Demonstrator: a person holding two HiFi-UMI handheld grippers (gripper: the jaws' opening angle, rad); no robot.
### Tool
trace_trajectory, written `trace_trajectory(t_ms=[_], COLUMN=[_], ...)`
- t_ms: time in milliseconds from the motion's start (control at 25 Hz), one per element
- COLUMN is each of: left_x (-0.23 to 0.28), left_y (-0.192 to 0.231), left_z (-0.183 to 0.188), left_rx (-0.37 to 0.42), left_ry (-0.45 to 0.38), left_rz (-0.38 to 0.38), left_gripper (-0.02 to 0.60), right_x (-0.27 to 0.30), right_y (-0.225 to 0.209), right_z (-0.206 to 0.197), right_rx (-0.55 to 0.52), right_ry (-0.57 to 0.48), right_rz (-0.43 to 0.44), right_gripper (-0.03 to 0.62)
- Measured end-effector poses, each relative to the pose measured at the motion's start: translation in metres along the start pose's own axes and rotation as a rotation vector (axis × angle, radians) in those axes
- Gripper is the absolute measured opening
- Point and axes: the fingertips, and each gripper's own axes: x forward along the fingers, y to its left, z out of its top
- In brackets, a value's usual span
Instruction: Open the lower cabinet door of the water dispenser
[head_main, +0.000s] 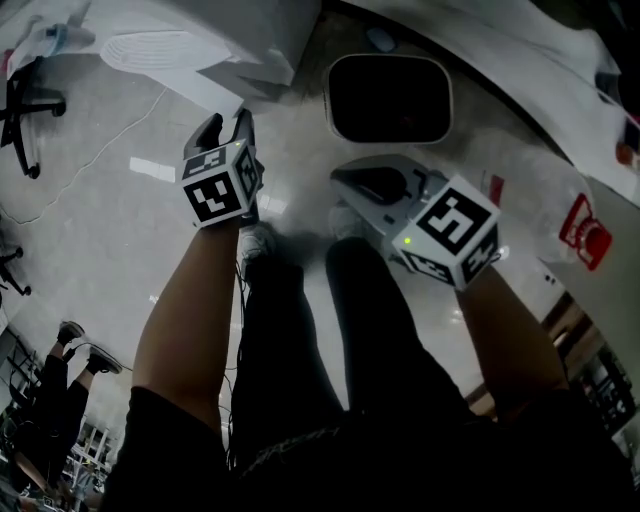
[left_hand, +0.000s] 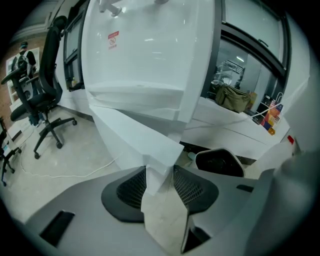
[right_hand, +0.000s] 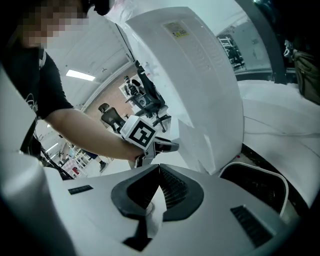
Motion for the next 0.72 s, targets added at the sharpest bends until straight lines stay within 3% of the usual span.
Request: trace_trajectory(t_ms=[360, 720], left_x=[-0.017, -0.032], left_y=[0.026, 0.051], left_z=[-0.023, -0.044], left_rx=[0.015, 0.032], left_ry=[0.019, 0.025], left_rz=[-0.042, -0.087], left_gripper=[0.158, 0.135], right_x=[0.028, 0.053], right_y=[0.026, 0.054], right_z=[0.026, 0.025], right_rx=[-0.047, -0.041], right_ry=[0.011, 0.022], right_rz=[-0.002, -0.002], right_gripper=[0.012, 0.012])
